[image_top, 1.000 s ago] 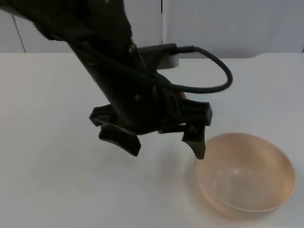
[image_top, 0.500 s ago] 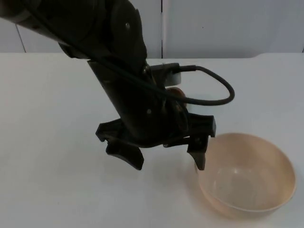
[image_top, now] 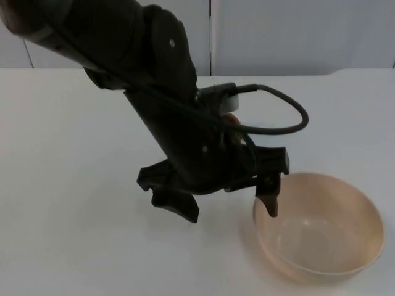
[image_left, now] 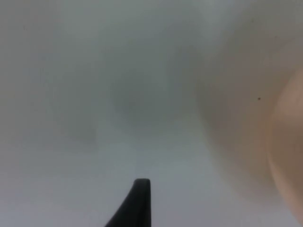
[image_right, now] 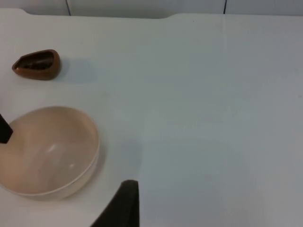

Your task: Pick up the bowl with the left hand and pour the coffee beans from the cup into the bowl with the right hand.

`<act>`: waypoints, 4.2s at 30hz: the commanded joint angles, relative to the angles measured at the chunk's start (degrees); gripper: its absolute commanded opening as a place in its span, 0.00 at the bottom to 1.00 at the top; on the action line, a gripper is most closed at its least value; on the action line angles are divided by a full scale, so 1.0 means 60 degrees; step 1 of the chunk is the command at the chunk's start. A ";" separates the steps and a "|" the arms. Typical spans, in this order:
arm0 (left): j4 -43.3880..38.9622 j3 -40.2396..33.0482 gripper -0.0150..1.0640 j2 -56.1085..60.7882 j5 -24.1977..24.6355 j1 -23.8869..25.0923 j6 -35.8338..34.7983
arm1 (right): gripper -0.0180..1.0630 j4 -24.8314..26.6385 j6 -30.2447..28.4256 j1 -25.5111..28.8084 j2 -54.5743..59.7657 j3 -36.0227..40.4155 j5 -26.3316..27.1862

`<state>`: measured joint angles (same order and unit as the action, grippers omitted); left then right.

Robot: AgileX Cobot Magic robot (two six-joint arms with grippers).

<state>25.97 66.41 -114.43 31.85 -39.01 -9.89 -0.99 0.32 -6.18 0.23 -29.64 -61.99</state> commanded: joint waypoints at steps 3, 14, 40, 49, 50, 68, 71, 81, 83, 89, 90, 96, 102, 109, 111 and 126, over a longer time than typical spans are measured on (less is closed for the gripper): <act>0.0253 0.0039 0.87 -0.0190 -0.0479 -0.0069 -0.0001 | 0.99 -0.0061 0.0009 0.0068 -0.0039 0.0023 0.0040; 0.0376 0.0055 0.79 -0.0262 -0.0845 -0.0283 -0.0001 | 0.99 -0.0061 0.0009 0.0068 -0.0039 0.0023 0.0040; 0.0093 0.0055 0.01 -0.0262 -0.0899 -0.0481 0.0036 | 0.99 -0.0061 -0.0126 0.0068 -0.0039 0.0023 0.0040; 0.0030 0.0055 0.01 -0.0243 -0.0433 -0.0481 0.0036 | 0.99 -0.0061 -0.0126 0.0068 -0.0039 0.0023 0.0040; -0.0071 0.0038 0.01 -0.0193 -0.0374 -0.0481 0.0036 | 0.99 -0.0061 -0.0126 0.0068 -0.0039 0.0023 0.0040; -0.2065 0.0003 0.01 0.1590 0.0832 0.1563 -0.0443 | 0.99 -0.0061 -0.0141 0.0068 -0.0039 0.0023 0.0040; -0.2093 -0.0263 0.01 0.1901 0.0857 0.1892 -0.0443 | 0.99 -0.0061 -0.0141 0.0068 -0.0039 0.0023 0.0040; -0.1529 -0.2598 0.01 0.3532 0.0169 0.3313 -0.0443 | 0.99 -0.0061 -0.0141 0.0068 -0.0039 0.0023 0.0040; -0.1462 -0.3117 0.01 0.4044 -0.0060 0.3660 -0.0443 | 0.99 -0.0061 -0.0141 0.0068 -0.0039 0.0023 0.0040; -0.1444 -0.3815 0.01 0.4803 -0.0153 0.4071 -0.0443 | 0.99 -0.0061 -0.0141 0.0068 -0.0039 0.0023 0.0040; -0.1444 -0.3815 0.01 0.4864 -0.0093 0.4071 -0.0443 | 0.99 -0.0061 -0.0141 0.0068 -0.0039 0.0023 0.0040; -0.1444 -0.3797 0.01 0.4912 -0.0093 0.4071 -0.0398 | 0.99 -0.0061 -0.0141 0.0068 -0.0039 0.0023 0.0040; -0.1461 -0.3797 0.01 0.4912 0.0026 0.4071 -0.0398 | 0.99 -0.0061 -0.0141 0.0068 -0.0039 0.0023 0.0040; -0.1461 -0.3797 0.01 0.4912 -0.0125 0.4071 -0.0398 | 0.99 -0.0005 -0.0129 0.0068 -0.0039 0.0023 0.0040; -0.1461 -0.3797 0.01 0.4912 -0.0125 0.4071 -0.0398 | 0.99 -0.0005 -0.0129 0.0068 -0.0039 0.0023 0.0040; -0.1083 -0.3797 0.01 0.4912 0.0058 0.4071 -0.0398 | 0.99 0.0030 -0.0129 0.0068 -0.0039 0.0006 0.0062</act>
<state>18.45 43.77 -85.51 32.20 -14.70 -11.99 -0.99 0.00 -6.18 0.23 -29.64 -61.99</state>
